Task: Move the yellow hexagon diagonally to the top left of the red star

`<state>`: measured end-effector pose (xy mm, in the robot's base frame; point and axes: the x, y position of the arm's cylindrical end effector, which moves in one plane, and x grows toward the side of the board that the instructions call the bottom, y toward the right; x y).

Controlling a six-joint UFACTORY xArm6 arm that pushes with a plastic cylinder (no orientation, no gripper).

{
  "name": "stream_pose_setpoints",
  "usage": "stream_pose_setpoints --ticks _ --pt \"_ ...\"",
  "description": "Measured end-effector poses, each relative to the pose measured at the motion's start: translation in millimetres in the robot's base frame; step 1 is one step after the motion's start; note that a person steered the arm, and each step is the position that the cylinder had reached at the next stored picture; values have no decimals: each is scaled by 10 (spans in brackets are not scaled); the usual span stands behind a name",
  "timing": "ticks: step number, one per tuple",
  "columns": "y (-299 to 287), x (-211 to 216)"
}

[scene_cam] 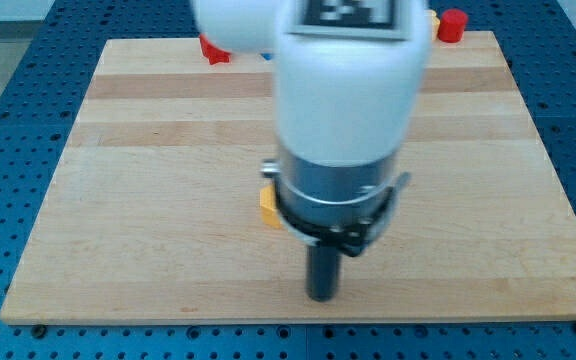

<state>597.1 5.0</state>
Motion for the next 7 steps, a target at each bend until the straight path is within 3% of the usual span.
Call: stream_pose_setpoints --ticks 4,7 --pt "-489 -1114" --pt "-1111 -2464"
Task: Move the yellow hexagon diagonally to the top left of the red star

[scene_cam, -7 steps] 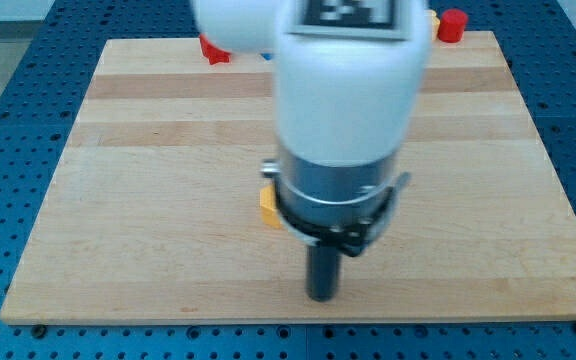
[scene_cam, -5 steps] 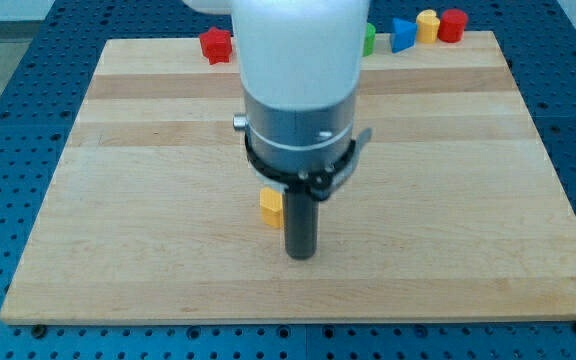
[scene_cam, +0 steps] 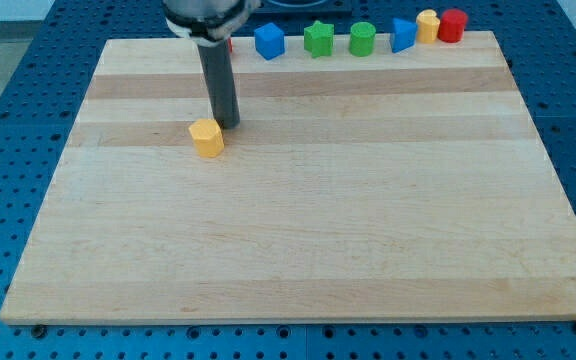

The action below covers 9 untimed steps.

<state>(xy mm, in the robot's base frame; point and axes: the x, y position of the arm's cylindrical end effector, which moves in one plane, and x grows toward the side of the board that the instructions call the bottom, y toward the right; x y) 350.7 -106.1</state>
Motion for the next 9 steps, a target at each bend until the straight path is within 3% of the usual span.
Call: stream_pose_setpoints --ticks 1,2,3,4,5,7,9 --pt "-117 -221" --pt "276 -57" --pt "906 249" --pt "1025 1040" --pt "766 1430" --pt "116 1316" --pt "-194 523"
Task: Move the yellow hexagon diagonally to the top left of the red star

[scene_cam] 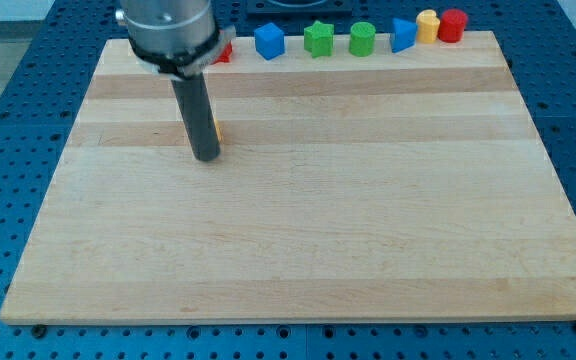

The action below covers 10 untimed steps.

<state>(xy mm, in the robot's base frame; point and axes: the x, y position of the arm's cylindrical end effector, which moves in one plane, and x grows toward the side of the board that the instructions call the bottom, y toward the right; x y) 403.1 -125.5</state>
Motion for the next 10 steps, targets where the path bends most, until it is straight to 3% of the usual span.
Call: stream_pose_setpoints --ticks 2,3,4,5,6,7,10 --pt "-347 -807" --pt "-485 -904" --pt "-502 -790" --pt "-318 -384" --pt "350 -248" --pt "604 -406" --pt "320 -903"
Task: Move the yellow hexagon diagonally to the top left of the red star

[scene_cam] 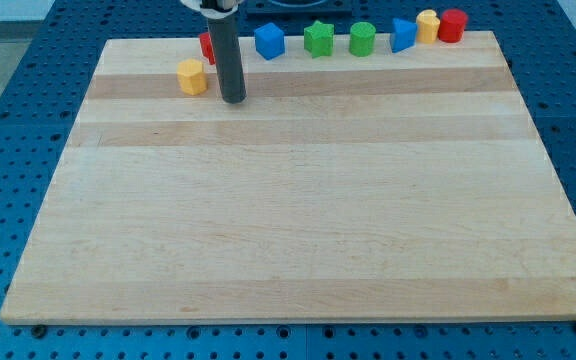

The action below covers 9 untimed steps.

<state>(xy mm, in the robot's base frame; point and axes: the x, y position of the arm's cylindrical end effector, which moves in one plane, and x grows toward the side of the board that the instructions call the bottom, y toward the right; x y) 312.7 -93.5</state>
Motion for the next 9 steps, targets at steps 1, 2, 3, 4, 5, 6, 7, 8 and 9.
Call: stream_pose_setpoints --ticks 1,2,3,4,5,6,7,8,9 --pt "-51 -3" --pt "-185 -15" --pt "-384 -50" --pt "-560 -128" --pt "-746 -251" --pt "-922 -516" --pt "-1078 -870" --pt "-1128 -959" --pt "-1124 -924"
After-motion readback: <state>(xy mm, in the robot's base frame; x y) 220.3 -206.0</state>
